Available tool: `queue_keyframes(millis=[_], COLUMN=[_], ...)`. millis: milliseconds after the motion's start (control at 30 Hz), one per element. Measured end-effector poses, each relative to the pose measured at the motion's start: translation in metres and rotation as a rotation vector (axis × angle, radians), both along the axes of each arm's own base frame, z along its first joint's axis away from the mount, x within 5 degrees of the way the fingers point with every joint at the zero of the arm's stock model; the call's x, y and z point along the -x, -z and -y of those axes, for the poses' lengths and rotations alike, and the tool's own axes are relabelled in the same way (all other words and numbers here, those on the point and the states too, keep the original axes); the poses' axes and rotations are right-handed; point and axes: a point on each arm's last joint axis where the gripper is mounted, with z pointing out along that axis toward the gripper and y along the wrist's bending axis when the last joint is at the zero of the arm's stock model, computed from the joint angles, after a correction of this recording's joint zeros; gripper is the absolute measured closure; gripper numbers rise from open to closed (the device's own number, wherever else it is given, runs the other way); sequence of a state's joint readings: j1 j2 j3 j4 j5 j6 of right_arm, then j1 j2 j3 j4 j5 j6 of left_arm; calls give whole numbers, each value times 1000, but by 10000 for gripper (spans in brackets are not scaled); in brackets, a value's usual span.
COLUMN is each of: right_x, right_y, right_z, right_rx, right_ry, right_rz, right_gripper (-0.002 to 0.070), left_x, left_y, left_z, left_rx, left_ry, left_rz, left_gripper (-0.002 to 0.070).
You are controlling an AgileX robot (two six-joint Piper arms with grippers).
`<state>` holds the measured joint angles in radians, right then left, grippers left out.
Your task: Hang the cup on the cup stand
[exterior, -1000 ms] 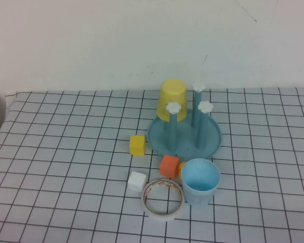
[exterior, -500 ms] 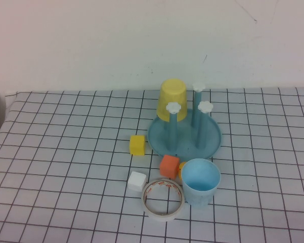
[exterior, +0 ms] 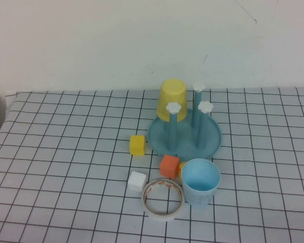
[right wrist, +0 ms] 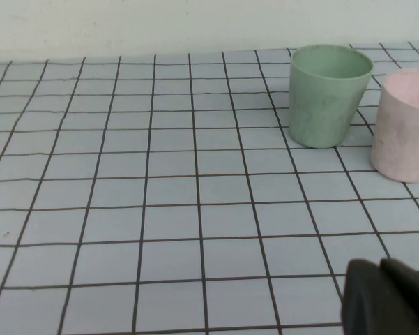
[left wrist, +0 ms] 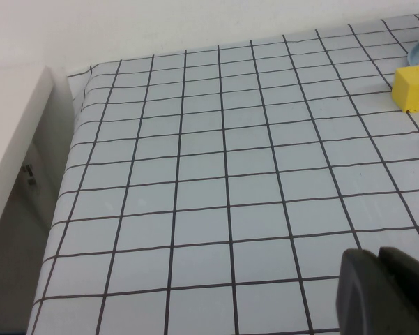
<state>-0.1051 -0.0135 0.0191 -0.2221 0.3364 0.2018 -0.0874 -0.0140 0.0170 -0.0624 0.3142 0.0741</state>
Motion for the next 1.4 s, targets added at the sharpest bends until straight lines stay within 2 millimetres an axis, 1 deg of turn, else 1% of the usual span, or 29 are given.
queue_keyframes(millis=[267,500,567,633,700,767,867,933,1067,1133,1233,1267,1300,1367,1400], right_x=[0,0,0,0,0,0,0,0,0,0,-1,-1,-2,-2,-2], right_y=[0,0,0,0,0,0,0,0,0,0,0,0,0,-1,-1], right_z=[3,3,3,3,3,3,3,3,3,1,-5,-8,-13,-19,-22], right_rx=[74,84,84,84,84,84,84,84,76,31,-139,-219,-387,-543,-650], right_ry=[6,7,7,7,7,7,7,7,6,1,-13,-19,-31,-43,-51], right_rz=[-10,-11,-11,-11,-11,-11,-11,-11,-10,0,26,34,51,64,70], right_gripper=[678,678,678,678,678,678,678,678,678,678,678,678,678,678,678], left_x=[0,0,0,0,0,0,0,0,0,0,-1,-1,-2,-1,0], left_y=[0,0,-1,-2,-4,-8,-13,-14,-16,-16,-18,-19,-20,-21,-25], left_z=[0,0,1,4,8,12,15,16,15,15,13,12,11,11,12], left_rx=[0,2,35,183,410,678,935,1007,1044,1048,1018,1006,981,915,858], left_ry=[0,-1,-1,-7,-18,-27,-27,-29,-33,-35,-37,-39,-41,-30,-8], left_rz=[0,0,2,4,-9,-25,-45,-47,-37,-29,6,25,51,61,64], left_gripper=[676,676,676,676,676,676,676,676,676,677,676,677,677,676,676])
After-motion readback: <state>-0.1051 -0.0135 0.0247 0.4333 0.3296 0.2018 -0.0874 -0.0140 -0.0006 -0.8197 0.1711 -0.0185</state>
